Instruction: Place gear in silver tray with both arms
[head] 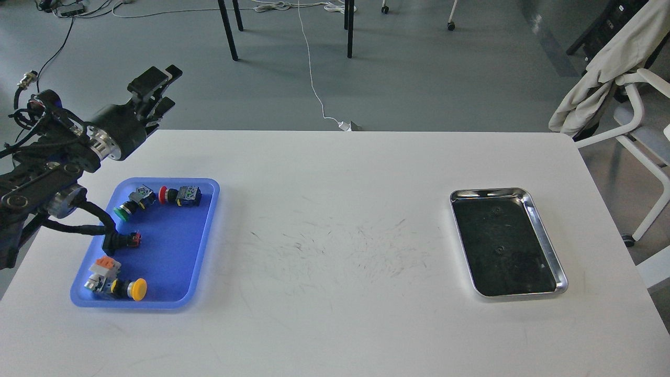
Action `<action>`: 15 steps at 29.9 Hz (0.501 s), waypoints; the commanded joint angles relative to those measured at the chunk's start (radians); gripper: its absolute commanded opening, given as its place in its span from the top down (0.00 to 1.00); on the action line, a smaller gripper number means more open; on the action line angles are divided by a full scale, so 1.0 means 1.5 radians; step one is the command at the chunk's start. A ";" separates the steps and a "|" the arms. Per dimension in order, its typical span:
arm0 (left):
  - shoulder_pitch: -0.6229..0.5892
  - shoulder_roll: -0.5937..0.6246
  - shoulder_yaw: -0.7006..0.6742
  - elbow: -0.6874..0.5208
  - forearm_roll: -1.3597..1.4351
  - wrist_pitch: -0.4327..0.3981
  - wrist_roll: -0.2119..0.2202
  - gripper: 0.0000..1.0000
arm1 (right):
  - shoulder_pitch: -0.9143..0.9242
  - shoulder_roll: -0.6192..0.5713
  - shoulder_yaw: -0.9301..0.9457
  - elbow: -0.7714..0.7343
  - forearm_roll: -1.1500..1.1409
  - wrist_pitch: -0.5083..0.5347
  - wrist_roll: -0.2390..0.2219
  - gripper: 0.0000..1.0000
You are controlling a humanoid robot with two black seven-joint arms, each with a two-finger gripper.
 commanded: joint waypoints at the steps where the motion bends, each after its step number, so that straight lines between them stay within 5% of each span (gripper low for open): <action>1: 0.004 0.000 0.000 0.001 -0.047 0.005 0.000 0.07 | -0.020 0.016 -0.002 -0.005 0.003 0.000 0.000 0.04; 15: 0.004 0.013 -0.071 0.002 -0.163 -0.002 0.000 0.02 | -0.040 0.092 -0.030 -0.004 0.047 0.000 0.000 0.01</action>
